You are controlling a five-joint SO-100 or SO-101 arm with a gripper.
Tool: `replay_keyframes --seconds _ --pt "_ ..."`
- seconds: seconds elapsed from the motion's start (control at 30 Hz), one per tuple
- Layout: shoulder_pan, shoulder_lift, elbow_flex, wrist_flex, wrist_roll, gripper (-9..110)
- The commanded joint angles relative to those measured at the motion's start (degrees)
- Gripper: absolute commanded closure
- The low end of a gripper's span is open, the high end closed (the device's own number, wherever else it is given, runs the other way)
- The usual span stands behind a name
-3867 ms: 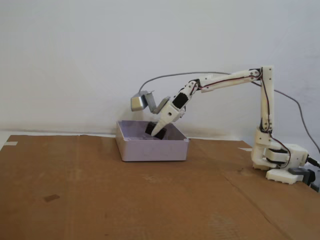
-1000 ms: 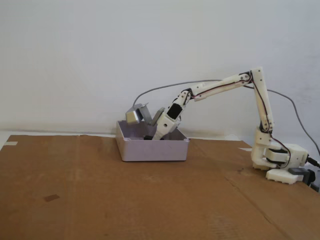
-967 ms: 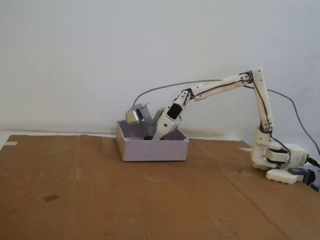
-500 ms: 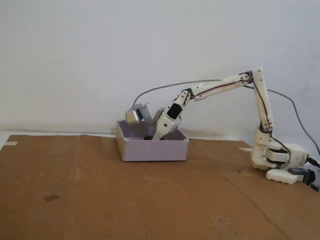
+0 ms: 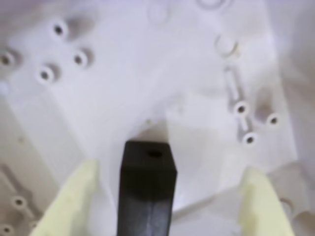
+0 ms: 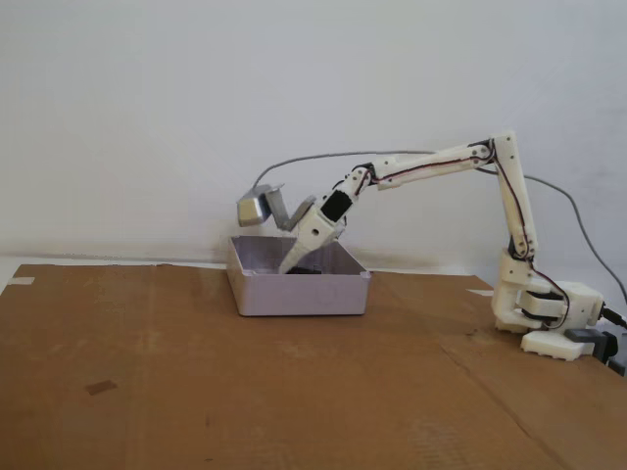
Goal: Grasp a block and put it in the box.
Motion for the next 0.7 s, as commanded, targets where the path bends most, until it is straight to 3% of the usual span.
replay_keyframes --seconds 0.0,0.67 --pt "-0.5 3.0 -7.8 -1.7 -0.4 67" --pt "-1.4 14.2 -8.0 -1.6 -0.4 67"
